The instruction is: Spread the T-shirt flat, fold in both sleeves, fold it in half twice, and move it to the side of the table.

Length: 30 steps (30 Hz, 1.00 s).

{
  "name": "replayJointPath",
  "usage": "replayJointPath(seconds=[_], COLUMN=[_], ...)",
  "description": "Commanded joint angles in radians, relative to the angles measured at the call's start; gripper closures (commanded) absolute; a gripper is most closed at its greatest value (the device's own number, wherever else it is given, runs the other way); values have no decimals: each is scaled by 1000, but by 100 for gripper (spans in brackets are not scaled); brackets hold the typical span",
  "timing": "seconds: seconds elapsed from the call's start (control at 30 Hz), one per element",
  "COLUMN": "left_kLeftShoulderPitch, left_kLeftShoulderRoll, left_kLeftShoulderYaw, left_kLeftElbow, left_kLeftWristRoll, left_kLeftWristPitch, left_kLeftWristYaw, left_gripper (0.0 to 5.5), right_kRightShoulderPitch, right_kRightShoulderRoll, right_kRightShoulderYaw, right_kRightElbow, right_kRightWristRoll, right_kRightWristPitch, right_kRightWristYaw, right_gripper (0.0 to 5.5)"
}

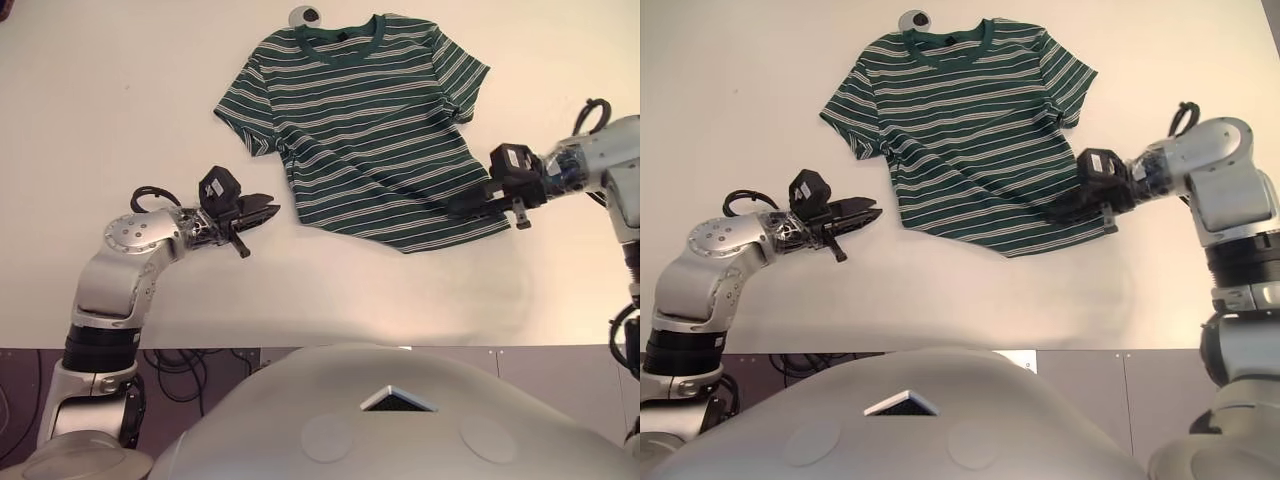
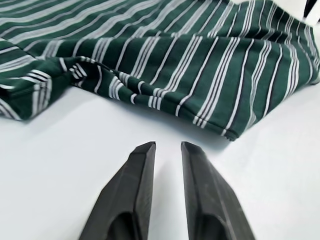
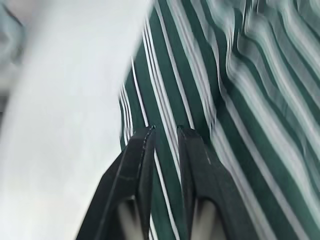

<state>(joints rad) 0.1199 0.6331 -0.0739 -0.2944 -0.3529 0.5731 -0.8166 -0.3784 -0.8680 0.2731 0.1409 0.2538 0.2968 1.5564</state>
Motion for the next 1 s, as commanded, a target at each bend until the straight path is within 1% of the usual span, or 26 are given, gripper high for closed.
replayJointPath(seconds=[0.03, 0.1, 0.2, 0.27, 0.37, 0.43, 0.5, 0.67, 0.77, 0.87, 0.93, 1.0], left_kLeftShoulderPitch=[-13, -51, -127, -173, -187, -173, -167, -230, -275, -288, -283, -281], left_kLeftShoulderRoll=[12, 4, -23, -50, -85, -99, -115, -201, -262, -278, -266, -243], left_kLeftShoulderYaw=[-46, -86, -162, -208, -274, -293, -274, -147, -130, -102, -52, -7], left_kLeftElbow=[32, 73, 157, 198, 156, 99, 36, -89, -144, -200, -234, -232], left_kLeftWristRoll=[59, 95, 170, 204, 192, 154, 90, -127, -223, -314, -382, -407], left_kLeftWristPitch=[-32, -51, -101, -125, -113, -85, -38, 103, 174, 235, 274, 286], left_kLeftWristYaw=[6, 4, 7, 8, -27, -48, -59, -23, 17, 41, 56, 69], left_gripper=[462, 462, 462, 462, 462, 462, 462, 462, 462, 462, 462, 462], right_kRightShoulderPitch=[-105, -81, -11, 18, 33, 27, 26, 47, 43, 31, 28, 39], right_kRightShoulderRoll=[79, 129, 198, 226, 235, 234, 223, 202, 205, 210, 209, 204], right_kRightShoulderYaw=[-72, -55, -12, -16, -41, -60, -70, -71, -81, -98, -103, -103], right_kRightElbow=[-62, -137, -182, -206, -196, -169, -144, -81, -58, -43, -39, -52], right_kRightWristRoll=[100, 110, 66, 74, 77, 78, 71, 26, 22, 30, 27, 25], right_kRightWristPitch=[118, 146, 125, 141, 142, 140, 129, 72, 64, 71, 67, 66], right_kRightWristYaw=[-65, -121, -223, -274, -324, -345, -352, -354, -360, -365, -367, -364], right_gripper=[472, 472, 472, 472, 472, 472, 472, 472, 472, 472, 472, 472])
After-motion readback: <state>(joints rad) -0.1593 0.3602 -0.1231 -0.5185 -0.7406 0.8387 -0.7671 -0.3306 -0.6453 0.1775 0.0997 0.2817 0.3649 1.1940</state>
